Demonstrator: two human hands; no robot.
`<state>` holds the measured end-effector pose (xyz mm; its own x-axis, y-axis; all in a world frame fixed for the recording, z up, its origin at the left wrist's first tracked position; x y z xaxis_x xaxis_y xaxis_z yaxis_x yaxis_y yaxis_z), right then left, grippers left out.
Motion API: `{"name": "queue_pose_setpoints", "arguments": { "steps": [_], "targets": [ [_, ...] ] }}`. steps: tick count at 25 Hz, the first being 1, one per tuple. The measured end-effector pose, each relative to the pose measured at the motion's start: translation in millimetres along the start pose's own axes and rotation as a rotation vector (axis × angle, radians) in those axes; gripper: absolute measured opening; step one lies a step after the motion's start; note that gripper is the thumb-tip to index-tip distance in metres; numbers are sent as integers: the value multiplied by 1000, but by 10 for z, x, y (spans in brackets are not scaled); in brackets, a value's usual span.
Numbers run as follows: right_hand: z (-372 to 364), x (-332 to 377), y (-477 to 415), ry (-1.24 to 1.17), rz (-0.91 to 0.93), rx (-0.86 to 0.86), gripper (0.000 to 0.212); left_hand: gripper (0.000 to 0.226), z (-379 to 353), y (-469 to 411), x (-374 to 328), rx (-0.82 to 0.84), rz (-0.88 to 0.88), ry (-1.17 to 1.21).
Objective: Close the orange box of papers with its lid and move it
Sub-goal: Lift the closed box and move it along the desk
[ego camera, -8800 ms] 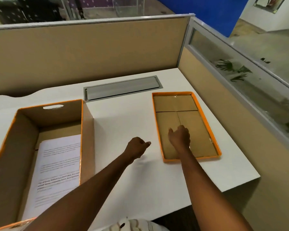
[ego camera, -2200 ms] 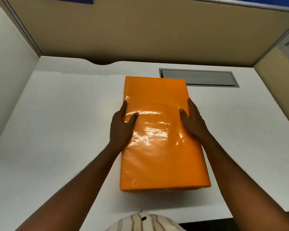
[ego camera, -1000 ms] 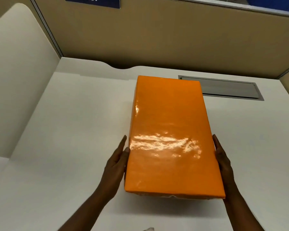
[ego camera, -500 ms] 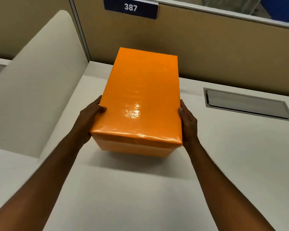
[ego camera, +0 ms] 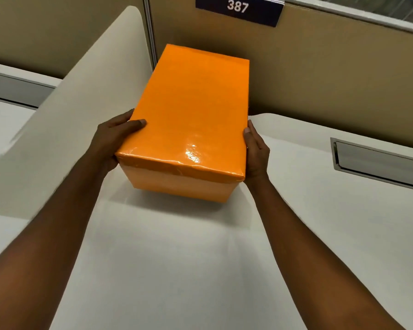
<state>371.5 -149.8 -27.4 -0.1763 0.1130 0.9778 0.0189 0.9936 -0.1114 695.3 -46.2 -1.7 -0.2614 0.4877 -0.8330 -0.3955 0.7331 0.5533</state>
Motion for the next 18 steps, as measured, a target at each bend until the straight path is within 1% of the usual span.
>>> {"name": "queue_pose_setpoints", "arguments": {
  "steps": [7, 11, 14, 16, 18],
  "targets": [
    [-255, -181, -180, 29, 9, -12, 42, 55, 206, -209, -145, -39, -19, -35],
    [-364, -247, -215, 70, 42, -13, 40, 57, 319, -259, -176, -152, -75, -140],
    [-475, -257, -200, 105, 55, -13, 43, 54, 367, -227, -300, -322, -210, -357],
    [-578, -272, -179, 116, 56, -20, 46, 45, 351, -146, -414, -466, -357, -560],
    [-667, -295, -146, 137, 57, -42, 47, 37, 229, -48, -481, -570, -500, -738]
  ]
}}
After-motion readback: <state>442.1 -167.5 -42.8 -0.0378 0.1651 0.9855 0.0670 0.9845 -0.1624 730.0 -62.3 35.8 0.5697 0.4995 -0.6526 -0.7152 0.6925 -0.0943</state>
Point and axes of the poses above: each hand's wrist, its own y-axis away from the middle knuckle, its own z-axis out of the back of the hand, x = y × z, the point moved 8 cm from there along -y, towards the middle knuckle, and after that the axes turned 14 degrees about z, right-handed, at the moved point
